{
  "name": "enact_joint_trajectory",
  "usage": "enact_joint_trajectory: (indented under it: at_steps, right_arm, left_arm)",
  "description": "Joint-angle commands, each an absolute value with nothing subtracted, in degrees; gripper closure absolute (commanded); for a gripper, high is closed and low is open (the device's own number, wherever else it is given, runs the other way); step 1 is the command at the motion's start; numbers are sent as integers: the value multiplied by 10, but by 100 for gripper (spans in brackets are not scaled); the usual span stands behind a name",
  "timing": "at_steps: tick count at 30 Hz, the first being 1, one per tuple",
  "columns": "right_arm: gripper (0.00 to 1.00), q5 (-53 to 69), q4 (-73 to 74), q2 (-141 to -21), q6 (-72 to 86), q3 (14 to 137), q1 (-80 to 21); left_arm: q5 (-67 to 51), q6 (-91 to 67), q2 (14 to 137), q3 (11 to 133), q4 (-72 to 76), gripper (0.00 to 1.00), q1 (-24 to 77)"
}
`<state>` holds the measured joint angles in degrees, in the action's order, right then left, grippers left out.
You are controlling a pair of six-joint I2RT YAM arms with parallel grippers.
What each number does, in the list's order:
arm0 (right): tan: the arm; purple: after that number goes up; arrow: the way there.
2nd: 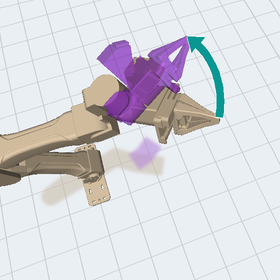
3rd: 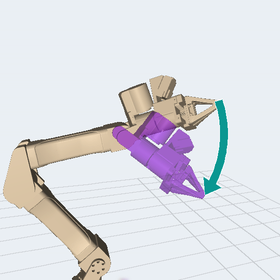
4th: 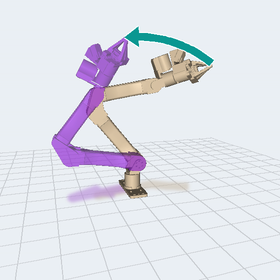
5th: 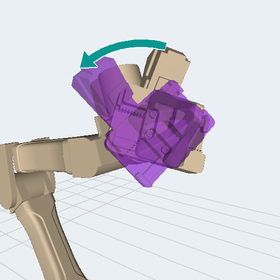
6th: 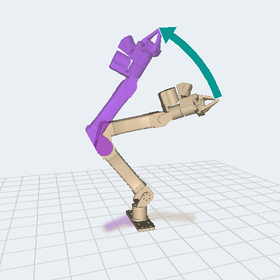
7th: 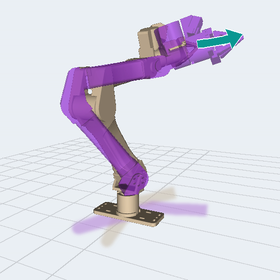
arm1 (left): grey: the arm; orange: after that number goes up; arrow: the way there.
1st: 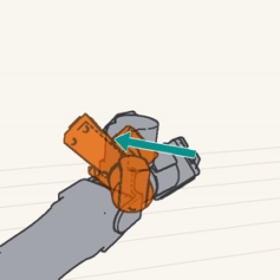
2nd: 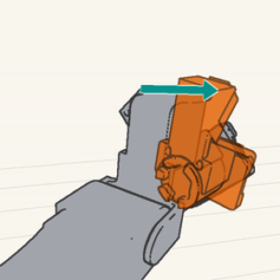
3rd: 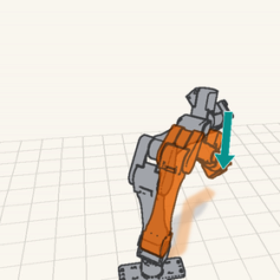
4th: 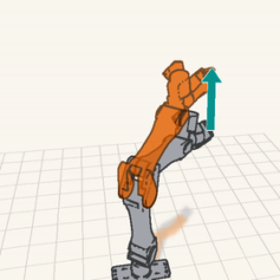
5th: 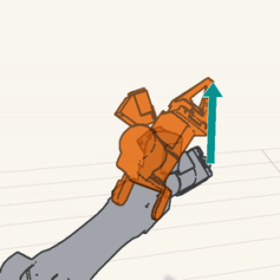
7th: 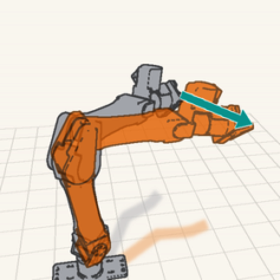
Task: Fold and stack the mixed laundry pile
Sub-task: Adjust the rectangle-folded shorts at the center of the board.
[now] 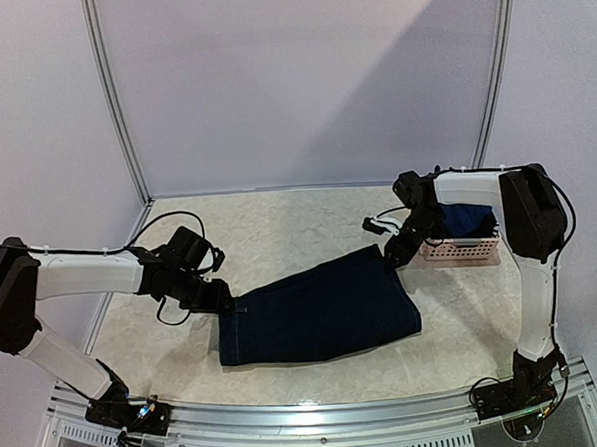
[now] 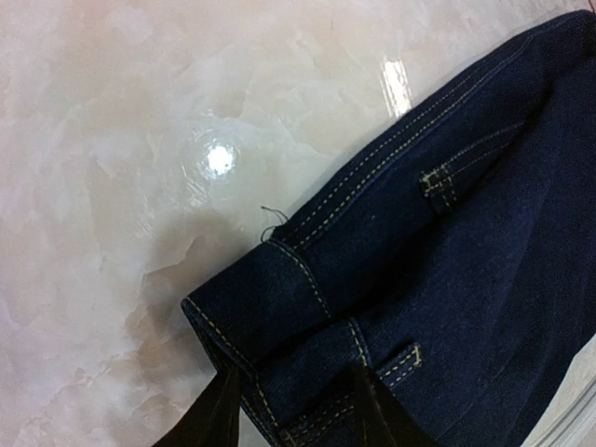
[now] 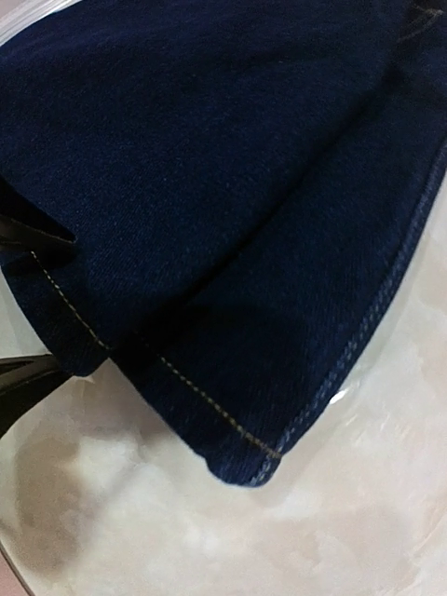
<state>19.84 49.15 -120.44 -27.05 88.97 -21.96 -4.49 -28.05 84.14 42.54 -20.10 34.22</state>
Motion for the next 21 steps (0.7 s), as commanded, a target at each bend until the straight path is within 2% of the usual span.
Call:
enact_joint_trajectory:
  at_steps: [1, 6, 13, 16, 21]
  right_arm:
    - [67, 215, 475, -1209, -261, 903, -217]
    - [71, 208, 465, -1193, -254, 898, -217]
    - [98, 201, 459, -1193, -256, 891, -217]
    - [100, 194, 453, -1172, -255, 885, -217]
    - [100, 202, 445, -1124, -246, 880, -217]
  left_arm:
    - [-45, -287, 849, 410, -149, 59, 336]
    - [-44, -292, 865, 412, -131, 59, 336]
    - [-51, -294, 876, 423, -131, 85, 336]
    - [-39, -300, 840, 420, -144, 99, 337]
    - [-21, -317, 747, 398, -165, 100, 342]
